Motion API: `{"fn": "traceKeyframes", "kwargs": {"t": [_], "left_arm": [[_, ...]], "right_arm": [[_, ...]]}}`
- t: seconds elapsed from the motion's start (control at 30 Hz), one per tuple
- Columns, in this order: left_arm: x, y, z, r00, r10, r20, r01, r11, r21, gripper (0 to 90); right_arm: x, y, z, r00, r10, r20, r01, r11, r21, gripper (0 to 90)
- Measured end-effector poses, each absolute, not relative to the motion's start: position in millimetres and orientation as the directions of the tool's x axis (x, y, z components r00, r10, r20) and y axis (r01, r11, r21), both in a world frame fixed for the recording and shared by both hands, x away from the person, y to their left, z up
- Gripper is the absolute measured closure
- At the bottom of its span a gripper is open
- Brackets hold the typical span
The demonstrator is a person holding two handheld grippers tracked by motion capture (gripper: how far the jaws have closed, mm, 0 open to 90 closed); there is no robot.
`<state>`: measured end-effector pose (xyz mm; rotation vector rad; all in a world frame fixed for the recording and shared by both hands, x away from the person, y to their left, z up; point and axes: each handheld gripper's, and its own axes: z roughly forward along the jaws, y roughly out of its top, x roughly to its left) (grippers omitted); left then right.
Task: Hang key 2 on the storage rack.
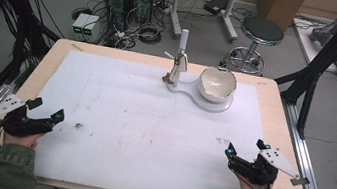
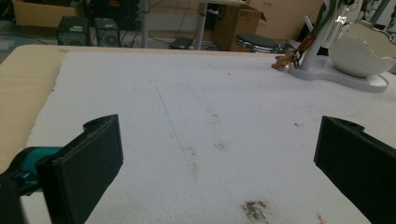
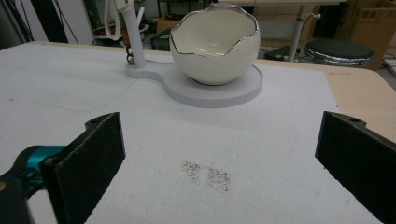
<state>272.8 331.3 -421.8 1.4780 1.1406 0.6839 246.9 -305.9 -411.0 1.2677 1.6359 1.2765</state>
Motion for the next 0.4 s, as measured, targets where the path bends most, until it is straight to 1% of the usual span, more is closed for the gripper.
{"fn": "traceKeyframes", "kwargs": {"t": [0.2,0.4], "left_arm": [[272.4,331.0,-421.7,0.377,0.911,-0.166,0.284,0.057,0.957,1.7],[272.3,331.2,-421.6,0.381,0.910,-0.167,0.285,0.056,0.957,1.7]], "right_arm": [[248.3,-303.9,-411.7,-0.289,0.957,0.022,0.265,0.058,0.962,0.4],[247.5,-305.8,-411.2,-0.281,0.959,0.032,0.257,0.043,0.966,0.4]]}}
